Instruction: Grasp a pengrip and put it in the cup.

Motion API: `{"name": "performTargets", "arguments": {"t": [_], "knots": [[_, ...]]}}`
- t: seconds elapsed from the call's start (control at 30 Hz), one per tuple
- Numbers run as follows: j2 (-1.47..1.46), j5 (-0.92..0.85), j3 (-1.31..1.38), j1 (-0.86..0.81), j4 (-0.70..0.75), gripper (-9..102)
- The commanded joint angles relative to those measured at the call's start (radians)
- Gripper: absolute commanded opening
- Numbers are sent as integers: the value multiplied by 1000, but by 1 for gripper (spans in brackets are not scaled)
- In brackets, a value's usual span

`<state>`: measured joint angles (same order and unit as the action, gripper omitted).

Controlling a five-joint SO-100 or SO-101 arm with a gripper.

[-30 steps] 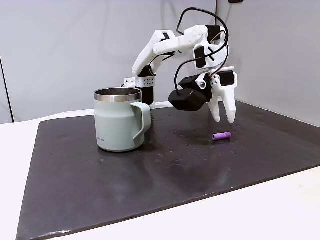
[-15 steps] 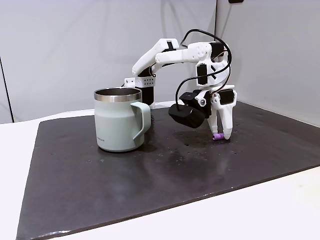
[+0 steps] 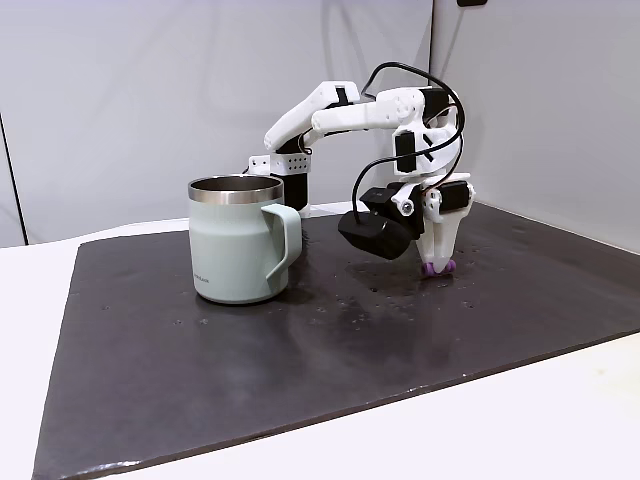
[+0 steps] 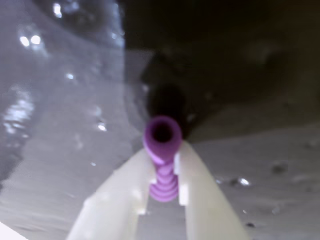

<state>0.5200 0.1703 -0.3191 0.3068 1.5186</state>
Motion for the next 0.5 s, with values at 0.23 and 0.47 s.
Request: {"name": "performTargets", "arguments": {"t": [0.23, 0.47], "knots": [[525, 2, -129, -9, 12, 0], [746, -25, -212, -44, 11, 0]]}}
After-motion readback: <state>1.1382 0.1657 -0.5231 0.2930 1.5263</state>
